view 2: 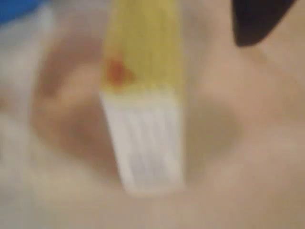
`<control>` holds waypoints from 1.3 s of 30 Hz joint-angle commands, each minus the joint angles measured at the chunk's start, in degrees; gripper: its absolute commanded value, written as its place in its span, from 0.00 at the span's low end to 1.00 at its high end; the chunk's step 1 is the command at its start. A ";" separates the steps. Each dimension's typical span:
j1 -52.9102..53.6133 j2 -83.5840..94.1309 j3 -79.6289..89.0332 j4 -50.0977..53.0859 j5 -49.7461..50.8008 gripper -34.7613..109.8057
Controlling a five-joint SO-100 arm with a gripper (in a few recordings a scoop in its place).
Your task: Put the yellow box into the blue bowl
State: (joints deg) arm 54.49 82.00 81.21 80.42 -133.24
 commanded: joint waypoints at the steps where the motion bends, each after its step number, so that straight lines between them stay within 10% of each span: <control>1: -0.97 1.49 -3.25 -1.14 -0.09 0.47; 39: -2.81 -7.91 -3.25 -9.58 0.26 0.47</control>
State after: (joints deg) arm 51.42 72.86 81.21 71.54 -133.24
